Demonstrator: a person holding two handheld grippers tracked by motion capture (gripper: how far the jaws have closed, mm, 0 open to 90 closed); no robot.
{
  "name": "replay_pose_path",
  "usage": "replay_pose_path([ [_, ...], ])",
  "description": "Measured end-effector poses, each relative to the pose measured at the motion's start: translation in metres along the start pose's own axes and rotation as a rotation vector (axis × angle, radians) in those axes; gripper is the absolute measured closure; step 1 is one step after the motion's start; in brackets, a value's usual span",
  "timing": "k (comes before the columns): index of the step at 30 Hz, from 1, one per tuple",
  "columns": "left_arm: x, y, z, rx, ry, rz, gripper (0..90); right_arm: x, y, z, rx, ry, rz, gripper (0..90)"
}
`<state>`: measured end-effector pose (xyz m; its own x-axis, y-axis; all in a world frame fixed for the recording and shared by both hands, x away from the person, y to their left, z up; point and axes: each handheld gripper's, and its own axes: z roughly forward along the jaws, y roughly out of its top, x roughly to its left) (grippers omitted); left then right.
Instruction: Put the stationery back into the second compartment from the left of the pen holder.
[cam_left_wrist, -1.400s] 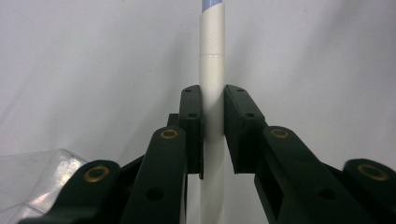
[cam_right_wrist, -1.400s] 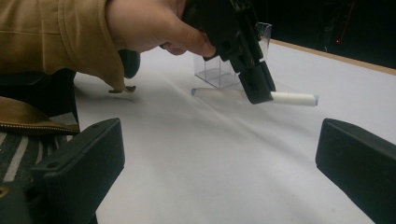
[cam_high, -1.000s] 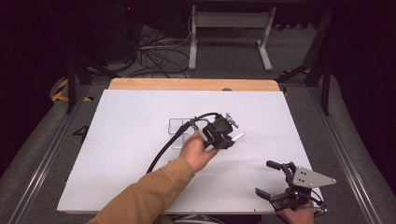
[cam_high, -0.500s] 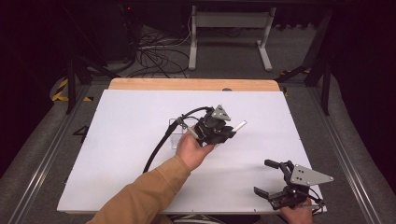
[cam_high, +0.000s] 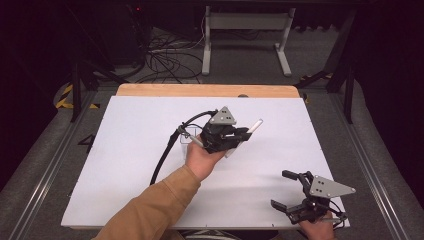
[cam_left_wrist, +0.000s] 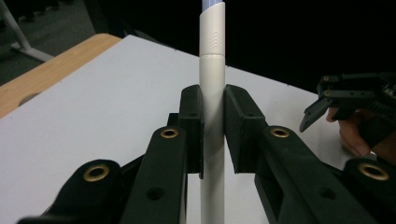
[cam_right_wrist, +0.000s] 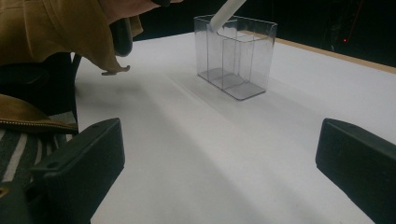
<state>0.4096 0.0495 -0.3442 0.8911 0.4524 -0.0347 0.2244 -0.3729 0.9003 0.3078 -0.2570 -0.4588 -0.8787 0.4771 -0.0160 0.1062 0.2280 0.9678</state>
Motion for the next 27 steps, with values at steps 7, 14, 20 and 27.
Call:
replay_pose_path([
  [7,0.003,0.000,-0.010,-0.063,-0.015,-0.010,78.4,0.000,0.000,0.000,0.001,0.000,0.000,2.0],
  [14,0.005,-0.002,-0.016,-0.105,-0.011,0.008,78.3,0.001,0.000,0.000,0.001,0.003,0.003,2.0],
  [20,0.009,-0.003,-0.026,-0.149,-0.016,-0.012,78.3,0.001,0.000,0.000,-0.001,0.000,0.001,1.9],
  [27,0.014,-0.004,-0.038,-0.171,-0.010,0.011,78.2,0.001,0.000,0.000,-0.001,-0.001,0.002,1.9],
])
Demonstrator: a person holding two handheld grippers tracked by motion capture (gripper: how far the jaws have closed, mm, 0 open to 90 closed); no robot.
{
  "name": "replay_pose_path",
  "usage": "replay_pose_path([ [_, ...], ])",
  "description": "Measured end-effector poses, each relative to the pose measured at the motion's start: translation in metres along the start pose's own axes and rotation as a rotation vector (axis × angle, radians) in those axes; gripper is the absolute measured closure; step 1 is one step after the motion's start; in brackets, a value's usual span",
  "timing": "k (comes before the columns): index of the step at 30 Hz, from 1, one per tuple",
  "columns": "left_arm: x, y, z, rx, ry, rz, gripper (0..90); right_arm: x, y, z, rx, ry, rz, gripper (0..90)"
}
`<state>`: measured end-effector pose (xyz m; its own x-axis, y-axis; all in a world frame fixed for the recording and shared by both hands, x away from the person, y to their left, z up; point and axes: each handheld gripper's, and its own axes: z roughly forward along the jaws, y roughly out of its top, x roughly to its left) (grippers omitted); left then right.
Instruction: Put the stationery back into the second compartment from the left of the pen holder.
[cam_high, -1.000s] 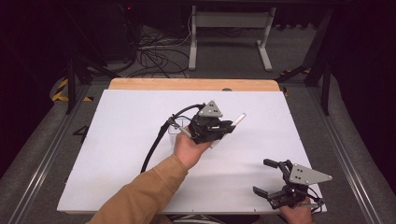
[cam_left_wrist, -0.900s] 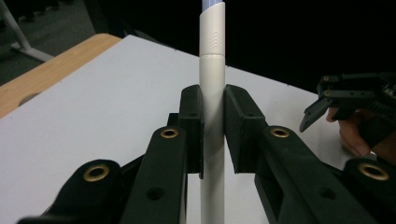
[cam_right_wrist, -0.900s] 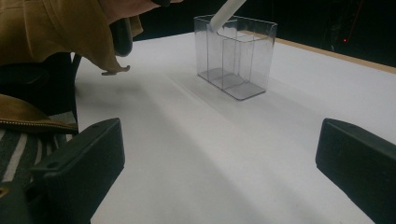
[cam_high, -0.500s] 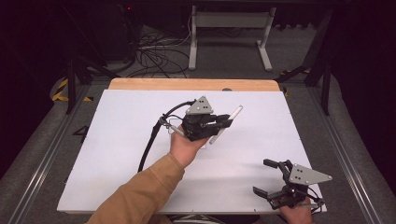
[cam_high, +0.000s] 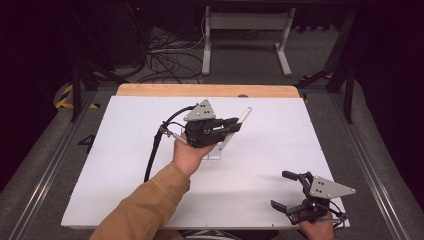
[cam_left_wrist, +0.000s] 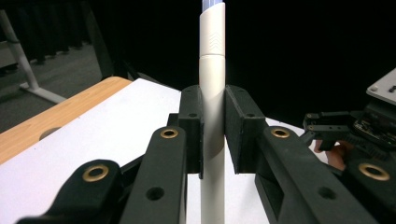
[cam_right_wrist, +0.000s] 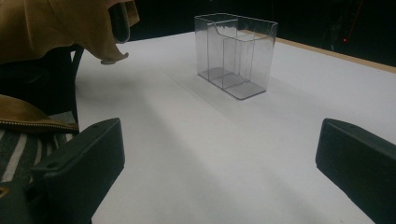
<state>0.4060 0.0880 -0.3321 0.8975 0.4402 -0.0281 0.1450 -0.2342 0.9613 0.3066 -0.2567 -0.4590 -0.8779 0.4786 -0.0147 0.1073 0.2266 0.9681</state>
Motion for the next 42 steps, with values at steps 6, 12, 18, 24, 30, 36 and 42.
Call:
replay_pose_path([
  [6,0.004,0.000,-0.011,-0.031,0.015,0.018,78.2,0.000,0.000,0.000,0.000,0.003,0.001,2.0],
  [12,0.014,-0.004,-0.022,-0.053,0.046,0.012,78.2,0.001,0.000,0.000,0.004,0.003,0.003,1.9],
  [18,0.027,-0.012,-0.029,-0.071,0.061,0.004,78.2,0.000,0.000,0.001,0.002,0.001,-0.005,1.9],
  [24,0.036,-0.020,-0.031,-0.089,0.077,0.016,78.2,0.000,0.000,0.002,0.003,0.002,-0.008,1.9],
  [30,0.044,-0.029,-0.030,-0.110,0.097,0.045,78.2,0.000,0.000,0.002,0.003,0.003,-0.007,1.9],
  [36,0.054,-0.036,-0.028,-0.111,0.111,0.035,78.2,0.001,-0.001,0.002,0.007,0.007,0.000,1.9],
  [42,0.062,-0.041,-0.024,-0.105,0.131,0.034,78.2,0.000,-0.001,0.002,0.008,0.007,0.001,2.0],
])
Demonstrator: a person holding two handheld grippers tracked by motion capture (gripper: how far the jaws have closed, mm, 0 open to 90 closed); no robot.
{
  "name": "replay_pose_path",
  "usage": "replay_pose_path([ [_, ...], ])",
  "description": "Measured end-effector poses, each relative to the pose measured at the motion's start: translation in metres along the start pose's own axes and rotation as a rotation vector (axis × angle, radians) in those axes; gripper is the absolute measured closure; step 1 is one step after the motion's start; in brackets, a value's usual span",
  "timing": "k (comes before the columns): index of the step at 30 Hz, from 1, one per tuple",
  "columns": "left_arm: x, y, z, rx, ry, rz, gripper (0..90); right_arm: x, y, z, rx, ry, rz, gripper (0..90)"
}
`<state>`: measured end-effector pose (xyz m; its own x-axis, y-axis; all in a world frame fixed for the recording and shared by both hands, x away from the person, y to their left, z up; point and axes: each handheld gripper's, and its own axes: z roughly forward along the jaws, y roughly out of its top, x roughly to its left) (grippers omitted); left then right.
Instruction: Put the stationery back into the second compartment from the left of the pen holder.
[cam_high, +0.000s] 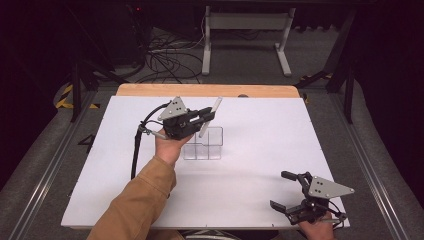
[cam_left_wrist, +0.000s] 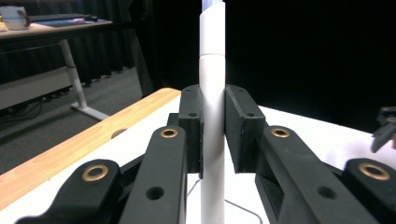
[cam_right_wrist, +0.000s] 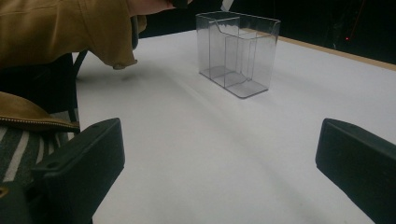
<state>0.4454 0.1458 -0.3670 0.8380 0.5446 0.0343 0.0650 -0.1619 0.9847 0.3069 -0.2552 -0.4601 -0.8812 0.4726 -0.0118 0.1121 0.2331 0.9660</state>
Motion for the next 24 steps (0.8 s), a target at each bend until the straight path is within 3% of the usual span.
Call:
replay_pose_path([
  [8,0.004,-0.006,0.004,0.018,0.006,-0.005,78.2,0.000,0.000,0.000,0.000,-0.001,0.000,2.0],
  [24,0.005,-0.020,0.003,0.073,-0.017,-0.064,78.0,-0.001,0.002,0.004,0.000,0.012,-0.008,2.0],
])
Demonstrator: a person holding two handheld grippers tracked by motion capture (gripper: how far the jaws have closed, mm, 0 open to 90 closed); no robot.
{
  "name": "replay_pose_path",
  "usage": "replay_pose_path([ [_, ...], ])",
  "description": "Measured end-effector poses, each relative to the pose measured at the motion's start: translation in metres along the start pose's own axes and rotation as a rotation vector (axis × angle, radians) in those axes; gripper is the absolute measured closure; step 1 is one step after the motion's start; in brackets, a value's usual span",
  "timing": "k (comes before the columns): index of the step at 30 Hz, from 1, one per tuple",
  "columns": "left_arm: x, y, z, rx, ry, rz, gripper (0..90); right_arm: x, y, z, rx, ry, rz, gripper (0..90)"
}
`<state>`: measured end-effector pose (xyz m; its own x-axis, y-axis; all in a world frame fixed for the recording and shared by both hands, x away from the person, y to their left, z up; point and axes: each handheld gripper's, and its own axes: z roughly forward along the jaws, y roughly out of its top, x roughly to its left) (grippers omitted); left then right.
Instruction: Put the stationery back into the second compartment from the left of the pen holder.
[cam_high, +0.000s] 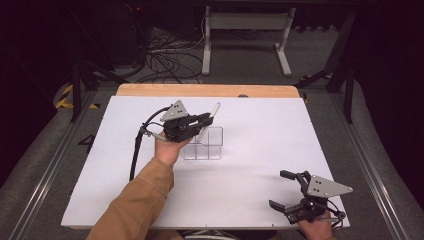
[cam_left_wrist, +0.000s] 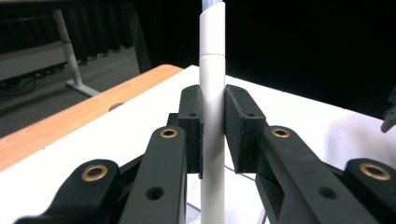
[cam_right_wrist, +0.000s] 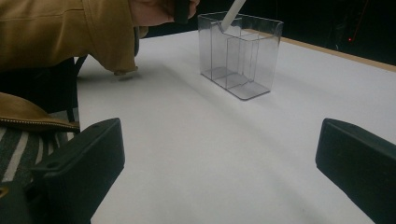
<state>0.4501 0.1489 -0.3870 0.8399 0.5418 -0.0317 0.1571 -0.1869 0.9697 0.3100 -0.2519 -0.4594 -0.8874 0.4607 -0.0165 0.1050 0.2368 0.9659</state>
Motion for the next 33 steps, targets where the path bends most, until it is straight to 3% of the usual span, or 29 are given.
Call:
replay_pose_path([
  [9,0.000,-0.006,-0.002,0.051,-0.001,-0.035,77.4,-0.002,0.002,0.006,-0.001,0.014,-0.003,2.0],
  [10,0.000,-0.006,-0.002,0.048,-0.003,-0.045,74.7,-0.003,0.002,0.006,-0.002,0.015,-0.004,2.0],
  [11,0.000,-0.006,-0.003,0.045,-0.005,-0.046,66.0,-0.003,0.002,0.006,-0.003,0.016,-0.003,1.9],
  [18,-0.006,0.000,-0.015,0.075,0.061,-0.031,29.7,-0.005,0.004,0.010,-0.005,0.025,-0.008,2.0],
  [22,-0.012,0.007,-0.028,0.045,0.085,-0.009,17.8,-0.005,0.004,0.011,-0.004,0.027,-0.009,1.9],
  [33,-0.027,0.018,-0.053,0.015,0.050,0.026,12.1,-0.004,0.004,0.012,-0.003,0.026,-0.011,1.9],
])
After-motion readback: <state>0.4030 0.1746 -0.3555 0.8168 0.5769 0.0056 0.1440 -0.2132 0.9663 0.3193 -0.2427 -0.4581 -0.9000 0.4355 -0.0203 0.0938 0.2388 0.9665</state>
